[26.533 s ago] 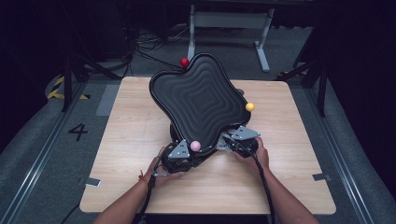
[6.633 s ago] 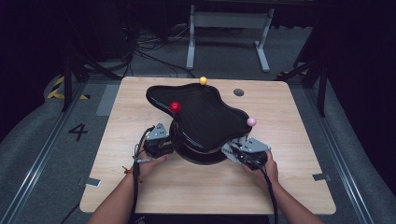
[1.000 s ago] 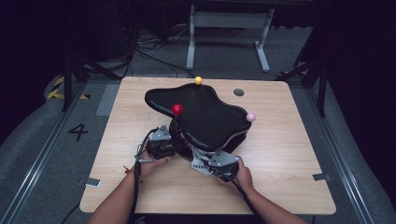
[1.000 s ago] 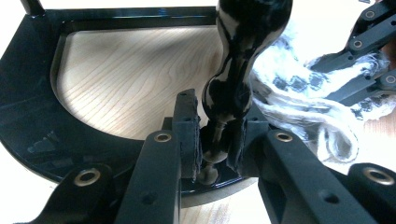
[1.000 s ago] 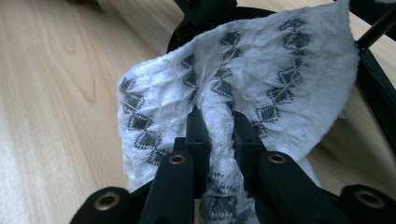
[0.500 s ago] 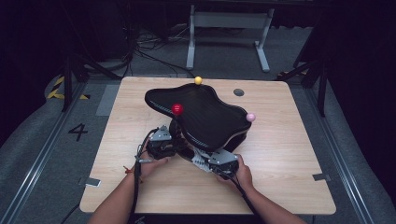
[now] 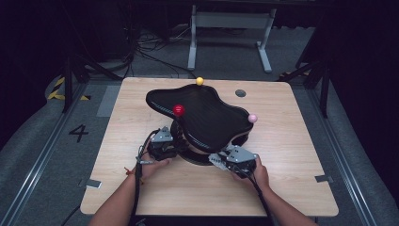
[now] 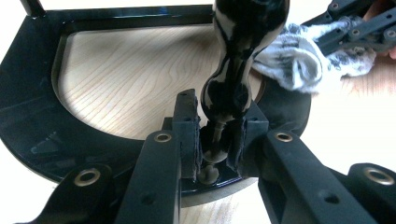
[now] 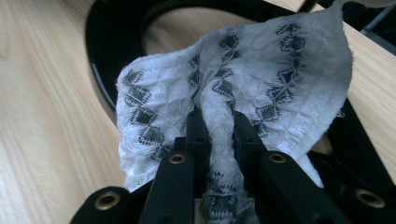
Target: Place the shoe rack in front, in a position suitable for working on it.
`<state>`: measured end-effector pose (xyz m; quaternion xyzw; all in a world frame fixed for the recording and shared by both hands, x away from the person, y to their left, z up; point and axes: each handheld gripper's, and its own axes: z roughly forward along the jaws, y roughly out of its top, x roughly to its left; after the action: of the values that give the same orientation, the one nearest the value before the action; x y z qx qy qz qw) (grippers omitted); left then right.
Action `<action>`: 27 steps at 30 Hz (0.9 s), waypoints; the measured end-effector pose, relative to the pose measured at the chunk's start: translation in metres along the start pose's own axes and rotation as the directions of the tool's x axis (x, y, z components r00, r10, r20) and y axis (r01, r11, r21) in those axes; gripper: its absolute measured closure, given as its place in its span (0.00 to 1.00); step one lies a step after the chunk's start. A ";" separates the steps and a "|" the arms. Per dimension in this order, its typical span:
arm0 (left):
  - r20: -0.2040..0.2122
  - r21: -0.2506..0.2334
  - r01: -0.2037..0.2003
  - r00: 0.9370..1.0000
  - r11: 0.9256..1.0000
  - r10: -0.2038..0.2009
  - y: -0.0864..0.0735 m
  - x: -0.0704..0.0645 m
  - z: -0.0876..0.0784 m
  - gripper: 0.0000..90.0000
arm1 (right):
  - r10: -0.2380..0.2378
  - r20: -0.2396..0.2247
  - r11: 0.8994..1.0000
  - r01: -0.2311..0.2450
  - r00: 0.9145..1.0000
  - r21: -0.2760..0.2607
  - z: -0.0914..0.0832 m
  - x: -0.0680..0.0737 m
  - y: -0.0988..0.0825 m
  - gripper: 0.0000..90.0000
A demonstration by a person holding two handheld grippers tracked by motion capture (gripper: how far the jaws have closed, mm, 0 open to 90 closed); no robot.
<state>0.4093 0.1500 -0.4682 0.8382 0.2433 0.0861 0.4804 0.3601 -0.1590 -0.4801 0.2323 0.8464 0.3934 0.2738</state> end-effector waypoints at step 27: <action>0.007 0.001 -0.006 1.000 1.000 0.006 0.001 0.001 0.001 0.84 | 0.119 0.108 0.992 -0.122 0.987 0.029 0.000 -0.063 -0.024 0.90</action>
<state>0.4103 0.1495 -0.4682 0.8395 0.2393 0.0843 0.4805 0.4023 -0.2113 -0.4817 0.3084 0.8219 0.3812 0.2899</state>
